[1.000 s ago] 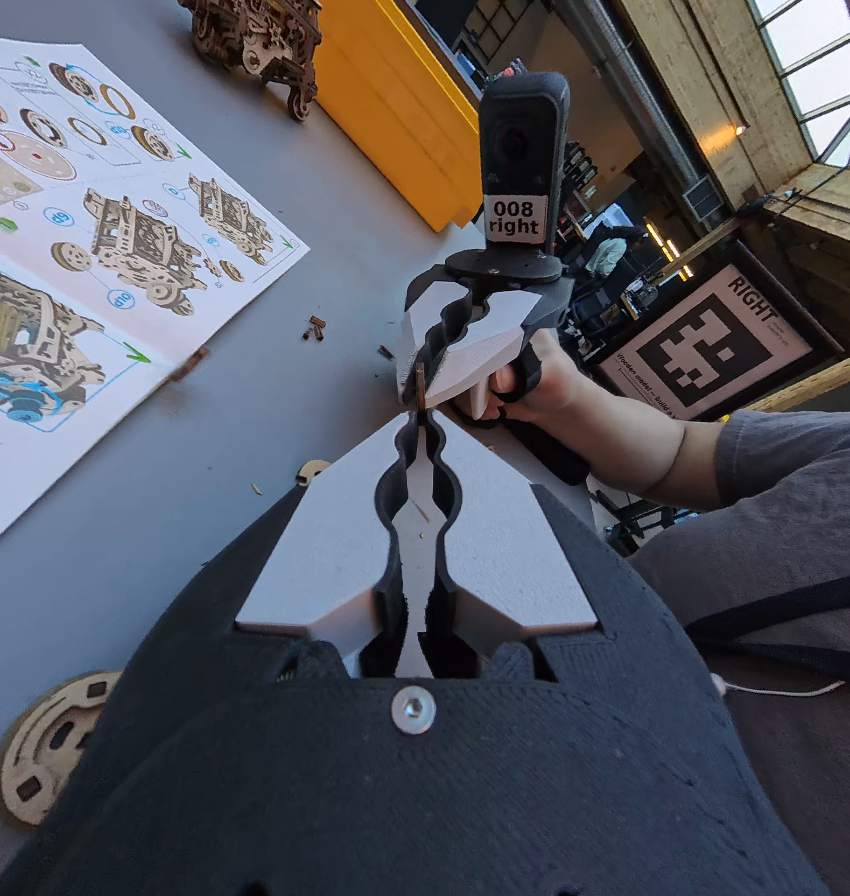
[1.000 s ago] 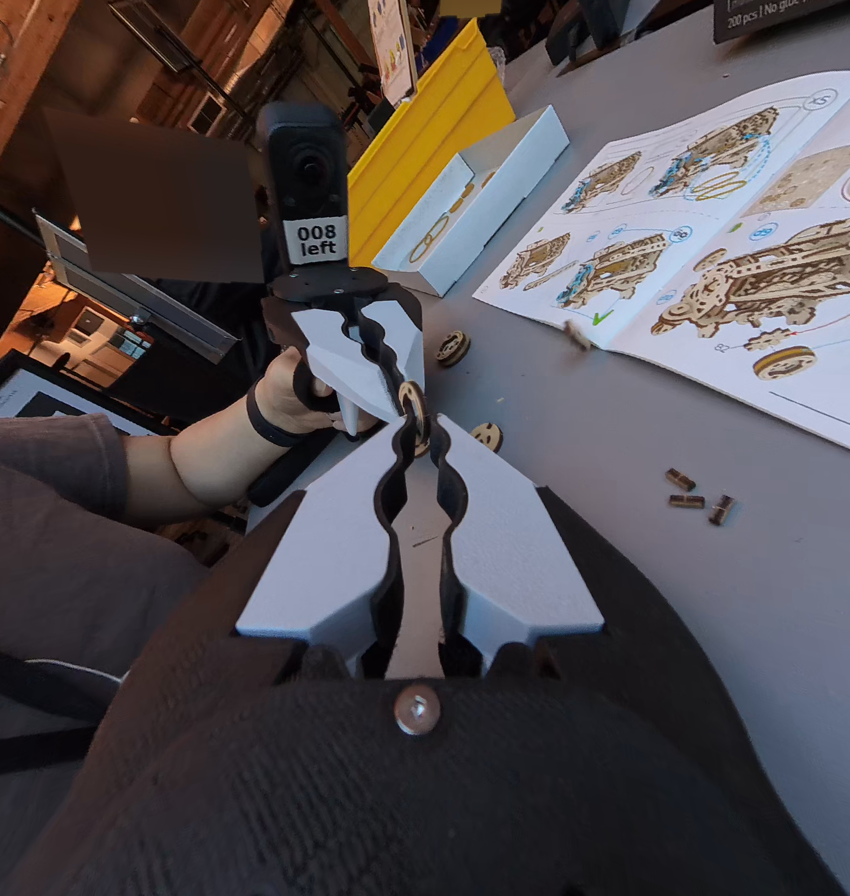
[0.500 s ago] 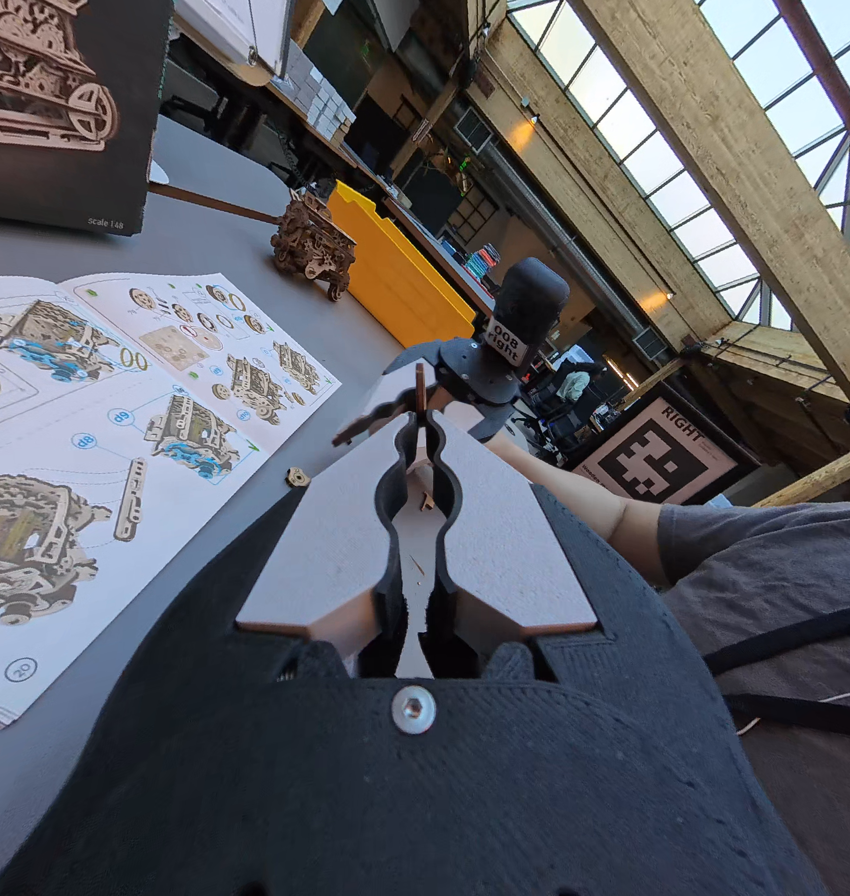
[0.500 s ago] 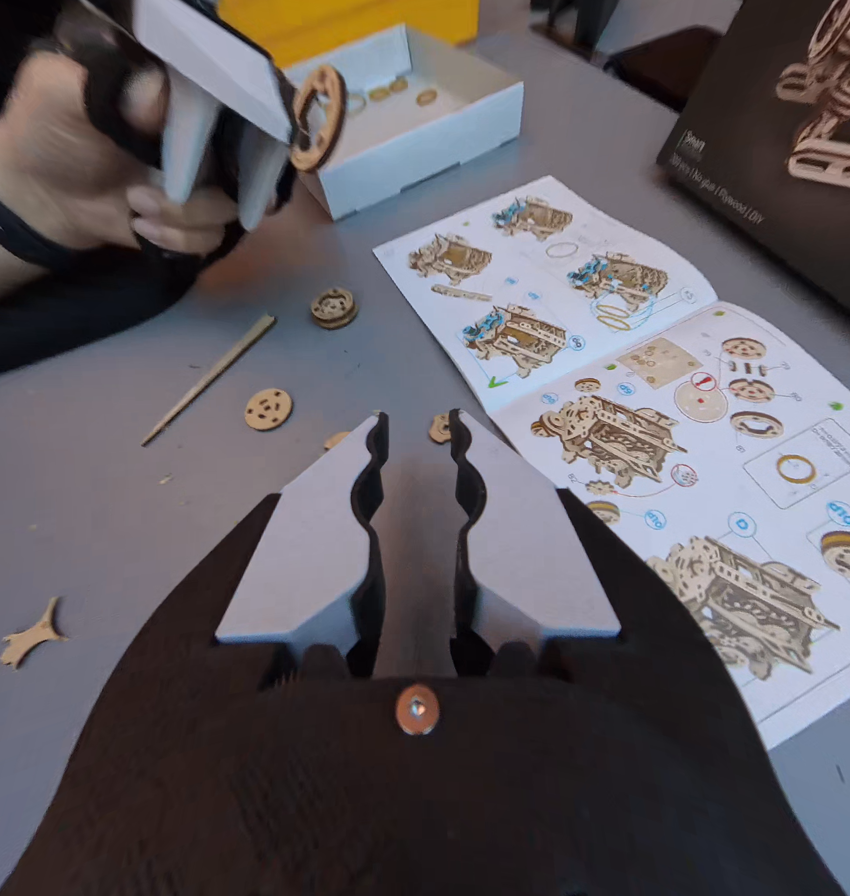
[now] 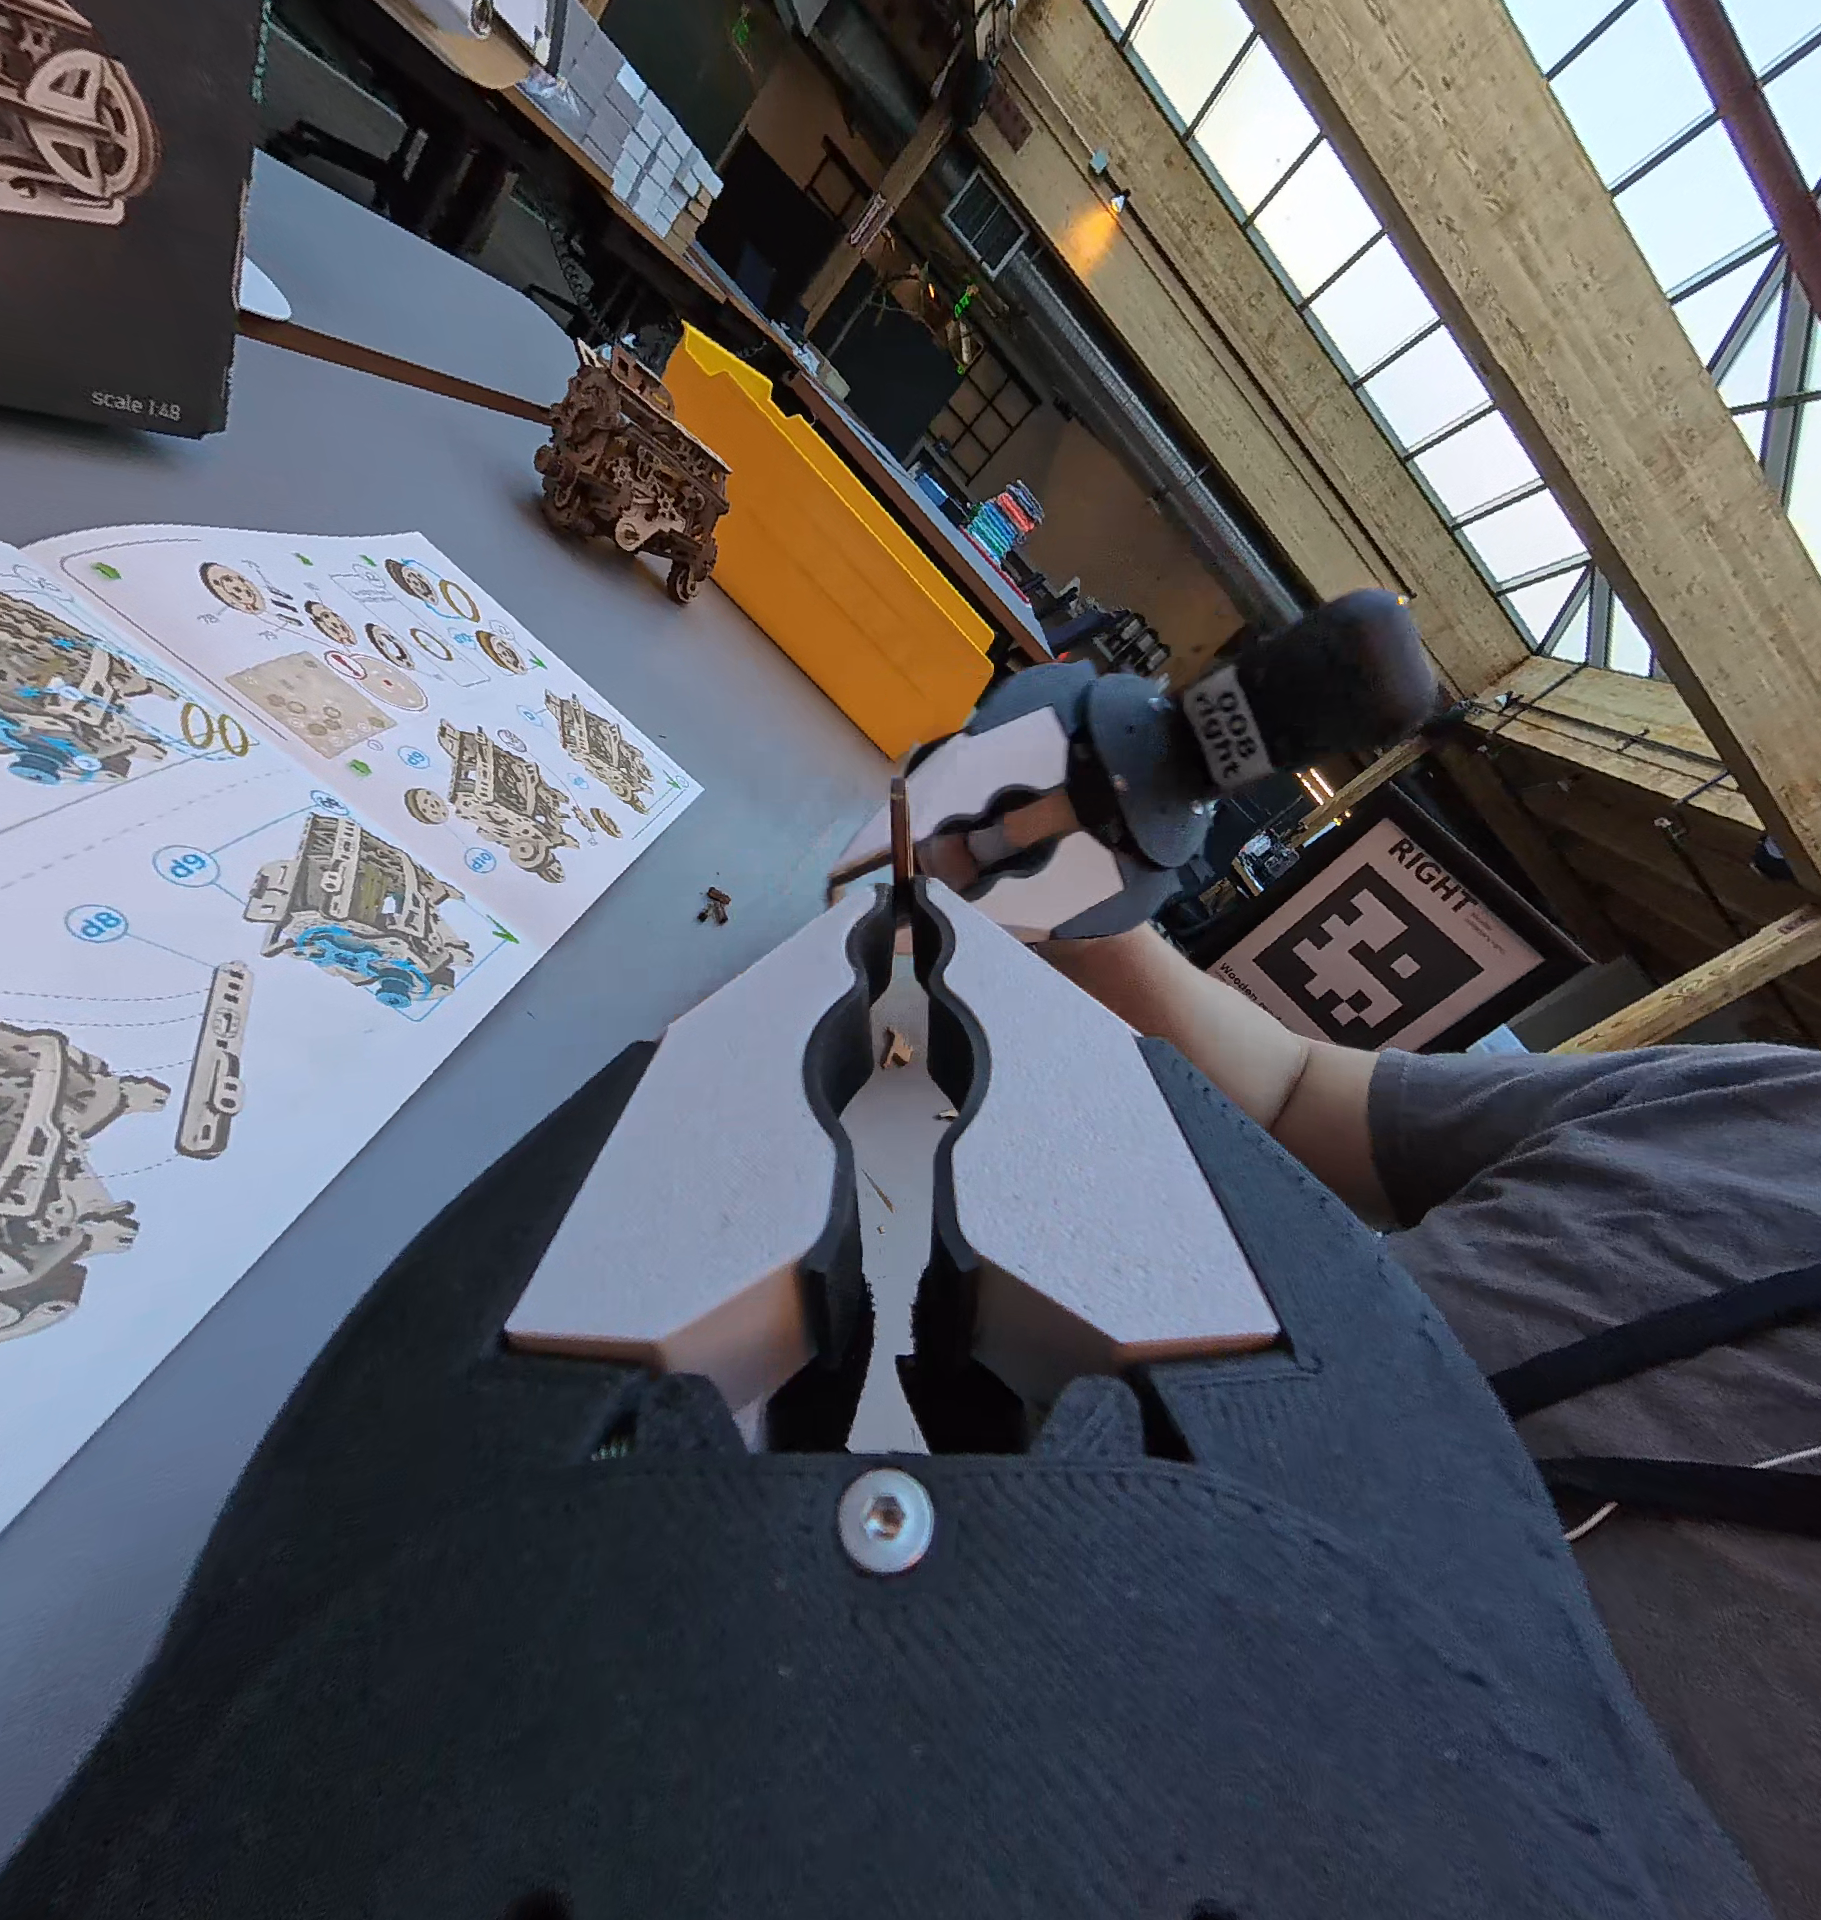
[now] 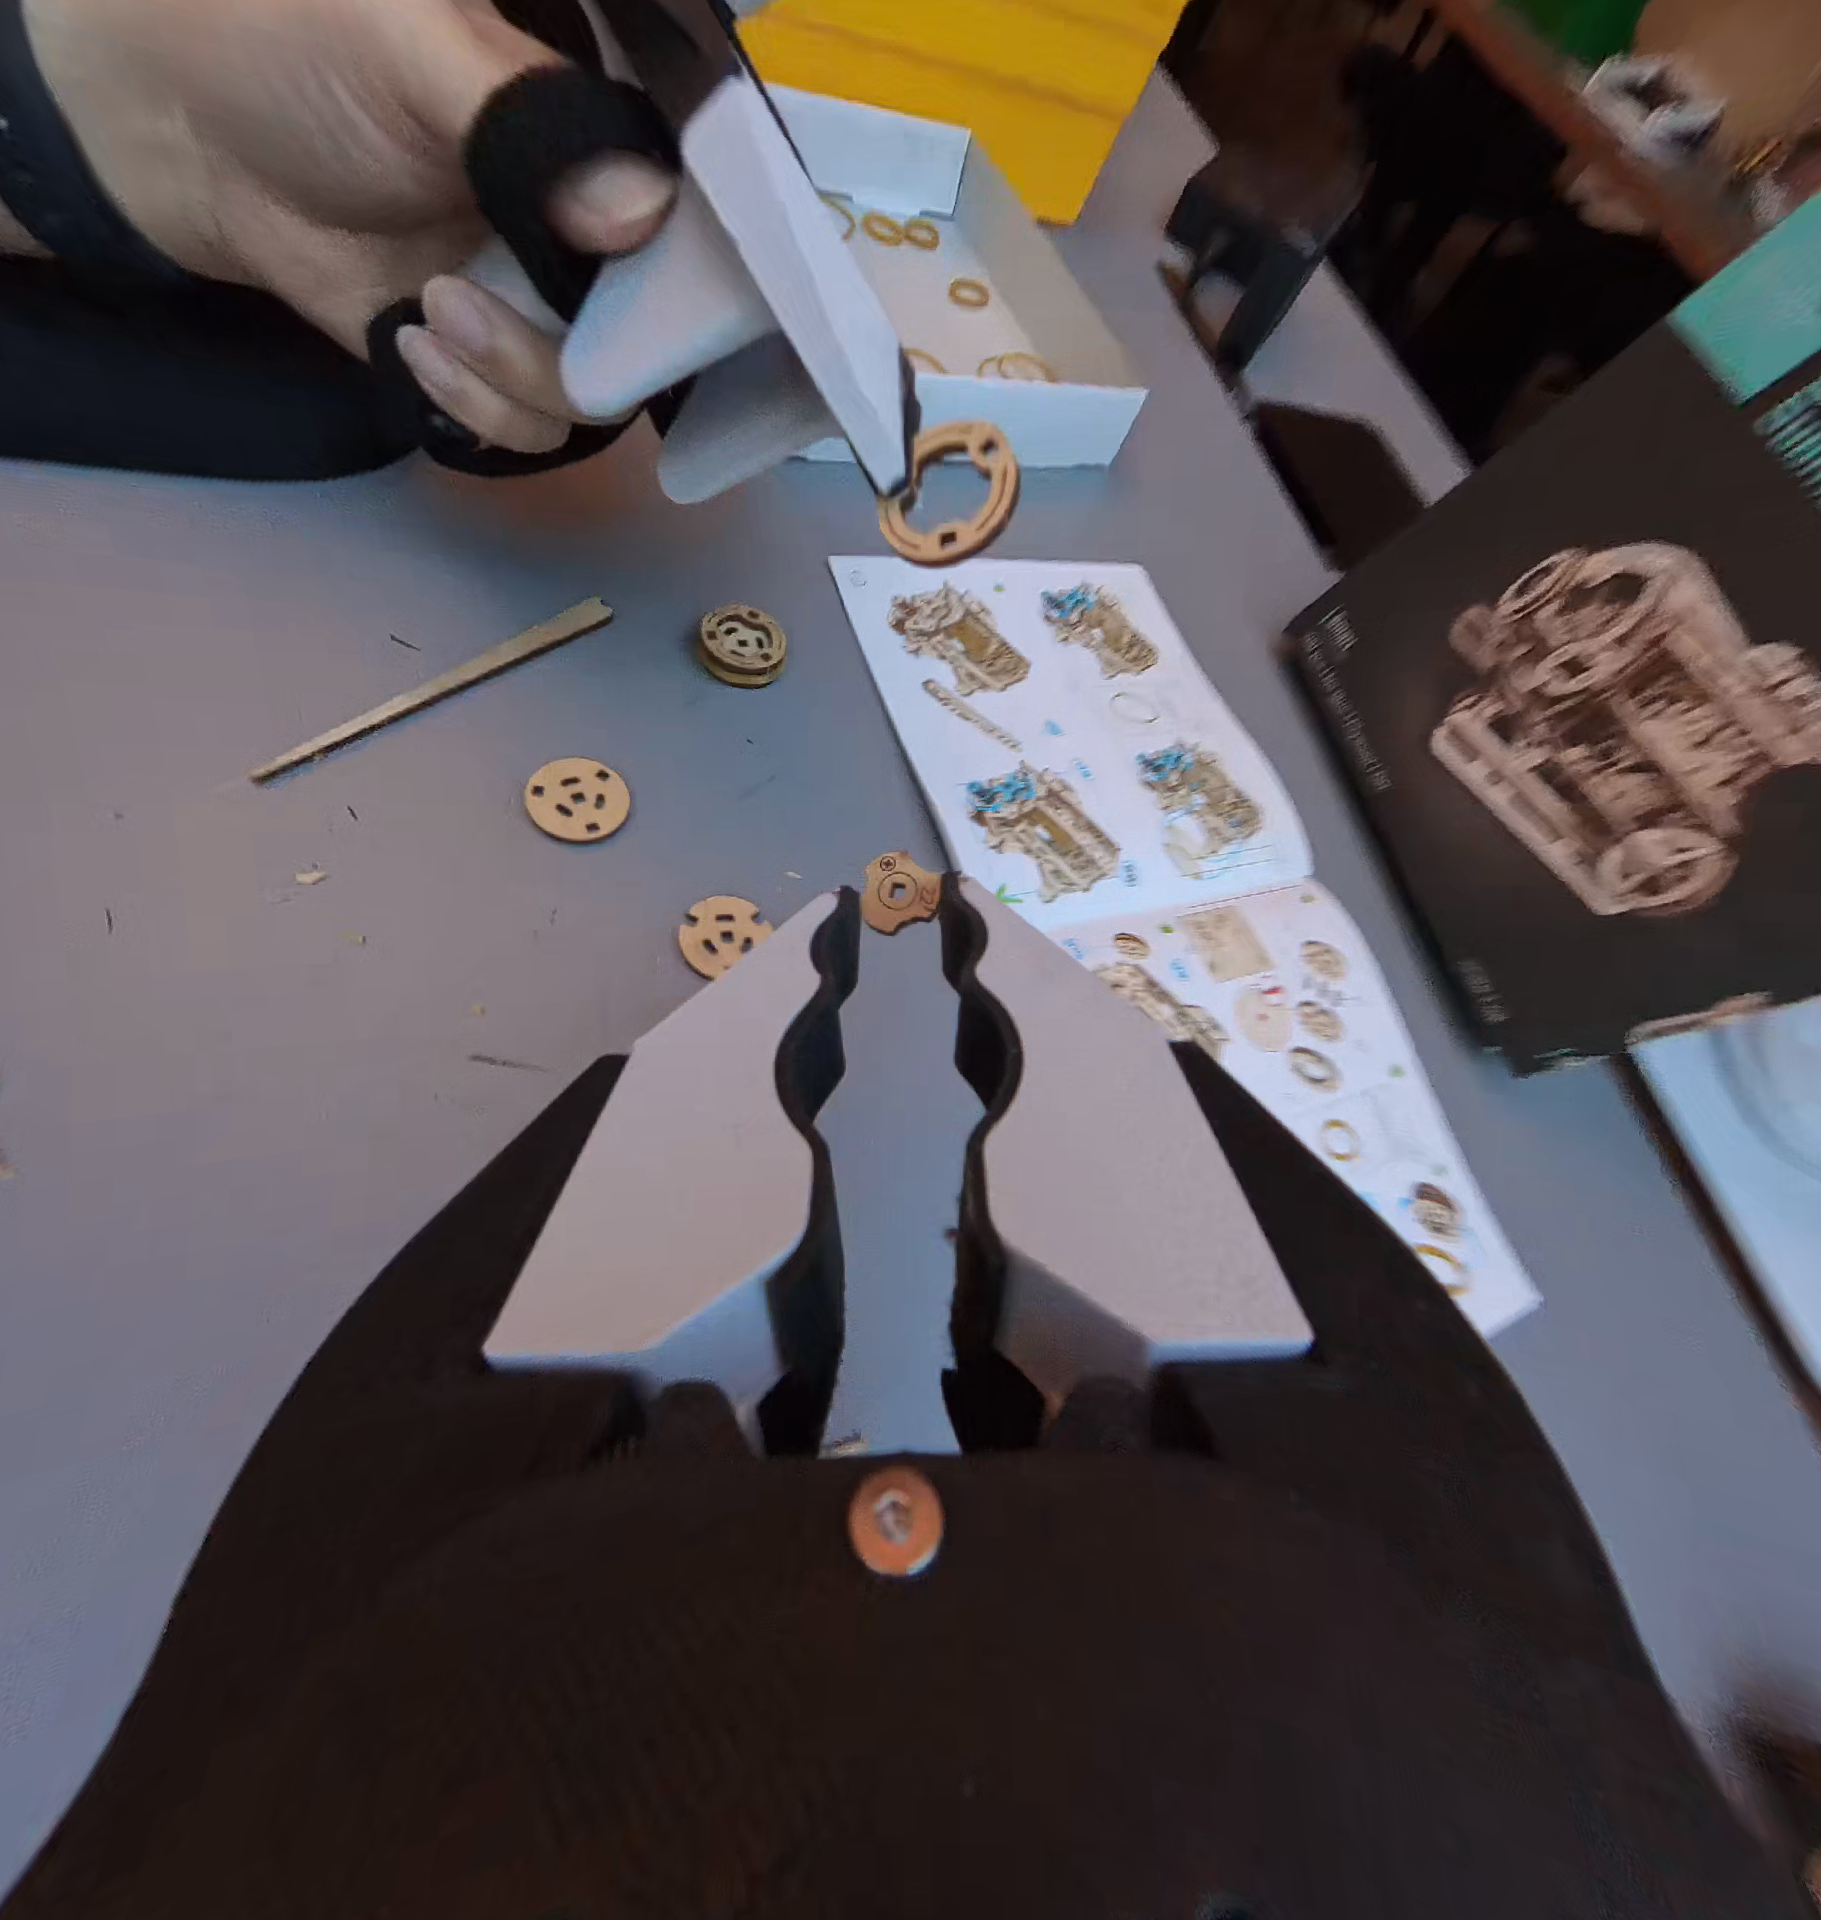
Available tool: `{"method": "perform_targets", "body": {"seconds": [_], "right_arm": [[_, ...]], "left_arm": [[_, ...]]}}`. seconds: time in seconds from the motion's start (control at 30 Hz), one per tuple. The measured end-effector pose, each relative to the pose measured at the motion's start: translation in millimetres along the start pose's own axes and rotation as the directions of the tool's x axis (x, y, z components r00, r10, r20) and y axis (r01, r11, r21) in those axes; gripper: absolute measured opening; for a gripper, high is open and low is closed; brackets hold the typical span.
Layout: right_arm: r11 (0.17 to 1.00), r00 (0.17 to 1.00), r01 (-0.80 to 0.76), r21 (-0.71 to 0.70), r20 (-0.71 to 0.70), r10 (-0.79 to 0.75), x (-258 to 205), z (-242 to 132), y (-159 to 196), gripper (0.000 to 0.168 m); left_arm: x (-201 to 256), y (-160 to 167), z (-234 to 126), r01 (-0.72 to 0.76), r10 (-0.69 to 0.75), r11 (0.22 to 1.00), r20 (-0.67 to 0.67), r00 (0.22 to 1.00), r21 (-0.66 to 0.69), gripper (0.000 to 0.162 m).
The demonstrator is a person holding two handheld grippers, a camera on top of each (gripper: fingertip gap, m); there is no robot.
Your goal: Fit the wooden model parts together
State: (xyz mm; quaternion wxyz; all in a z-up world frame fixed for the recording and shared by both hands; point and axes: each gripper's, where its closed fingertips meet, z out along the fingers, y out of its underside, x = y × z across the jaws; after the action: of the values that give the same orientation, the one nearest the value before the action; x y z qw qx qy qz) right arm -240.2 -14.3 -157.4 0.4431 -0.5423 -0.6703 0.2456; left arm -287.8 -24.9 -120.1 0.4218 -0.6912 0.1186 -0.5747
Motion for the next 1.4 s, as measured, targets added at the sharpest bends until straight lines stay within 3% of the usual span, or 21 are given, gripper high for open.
{"method": "perform_targets", "body": {"seconds": [0.03, 0.2, 0.3, 0.4, 0.5, 0.57, 0.7, 0.87, 0.97, 1.1, 1.2, 1.33, 1.4], "right_arm": [[0.997, 0.996, 0.077, 0.005, -0.05, -0.076, 2.6, -16.4, -6.5, 0.014], [0.979, 0.966, 0.175, -0.103, -0.172, -0.191, 17.9, -106.3, 1.0, 0.014], [0.975, 0.854, 0.089, -0.202, -0.489, -0.179, 90.9, -226.5, 24.7, 0.014], [0.97, 0.811, -0.176, -0.171, -0.584, 0.044, 145.8, -342.8, 88.5, 0.014], [0.897, 0.833, -0.261, -0.356, -0.553, 0.022, 166.3, -389.1, 176.8, 0.014], [0.835, 0.872, -0.286, -0.471, -0.489, 0.022, 163.3, -394.2, 220.2, 0.014], [0.74, 0.943, -0.223, -0.635, -0.332, 0.0, 154.3, -382.1, 274.4, 0.014], [0.646, 0.99, -0.116, -0.754, -0.143, 0.011, 150.5, -365.8, 312.3, 0.014], [0.605, 0.997, -0.081, -0.792, -0.054, 0.063, 148.2, -359.1, 324.0, 0.014], [0.563, 0.961, -0.148, -0.813, 0.016, 0.276, 137.2, -349.2, 330.2, 0.014], [0.539, 0.952, -0.136, -0.831, 0.04, 0.302, 136.2, -348.5, 335.9, 0.016], [0.52, 0.966, -0.164, -0.838, -0.028, 0.258, 145.1, -362.1, 341.2, 0.027], [0.596, 0.964, -0.247, -0.764, -0.128, 0.235, 159.3, -369.8, 326.3, 0.027]], "left_arm": [[0.8, 0.3, 0.3, 0.002, -0.002, 1.0, -0.006, 1.0, -0.001, 0.0], [1.5, 4.2, 3.9, 0.039, -0.039, 0.999, -0.034, 0.999, -0.007, 0.0], [24.0, -5.2, 5.9, 0.13, -0.12, 0.99, -0.178, 0.977, 0.05, 0.0], [37.1, -5.9, 10.1, 0.097, -0.087, 0.995, -0.213, 0.973, 0.036, 0.0], [35.1, -2.8, 15.7, 0.055, -0.054, 0.998, -0.179, 0.982, 0.002, 0.0], [34.5, -5.0, 17.8, 0.063, -0.061, 0.998, -0.172, 0.983, 0.005, 0.0], [32.9, -6.5, 21.1, 0.024, -0.024, 1.0, -0.113, 0.993, -0.001, 0.0], [37.5, -13.9, 23.4, 0.0, 0.002, 1.0, -0.079, 0.997, 0.029, 0.0], [38.6, -13.3, 26.3, 0.001, 0.001, 1.0, -0.068, 0.998, 0.03, 0.0], [39.7, -7.1, 33.4, 0.015, -0.013, 1.0, -0.064, 0.998, 0.024, 0.0], [41.8, -0.7, 40.0, 0.016, -0.015, 1.0, -0.066, 0.998, 0.016, 0.0], [45.8, 7.3, 44.2, 0.035, -0.035, 0.999, -0.077, 0.996, -0.002, 0.0], [47.7, 12.0, 44.1, 0.04, -0.041, 0.999, -0.083, 0.996, -0.012, 0.0]]}}
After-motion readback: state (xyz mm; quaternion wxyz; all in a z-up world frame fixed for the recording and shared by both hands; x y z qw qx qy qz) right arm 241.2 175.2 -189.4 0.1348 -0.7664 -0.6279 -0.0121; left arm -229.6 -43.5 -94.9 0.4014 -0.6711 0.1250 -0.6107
